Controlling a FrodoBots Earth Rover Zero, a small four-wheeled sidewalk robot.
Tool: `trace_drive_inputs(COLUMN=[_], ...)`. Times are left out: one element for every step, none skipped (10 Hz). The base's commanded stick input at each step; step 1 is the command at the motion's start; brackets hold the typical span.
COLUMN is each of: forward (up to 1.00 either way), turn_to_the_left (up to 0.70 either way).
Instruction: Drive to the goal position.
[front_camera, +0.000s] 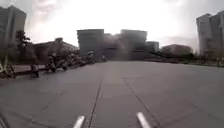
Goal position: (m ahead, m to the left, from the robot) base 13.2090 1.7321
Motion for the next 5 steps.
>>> trace_drive_inputs(forward=[1.00,1.00,1.00,1.00,1.00], turn_to_the_left=[0.00,0.00,0.00,0.00,0.00])
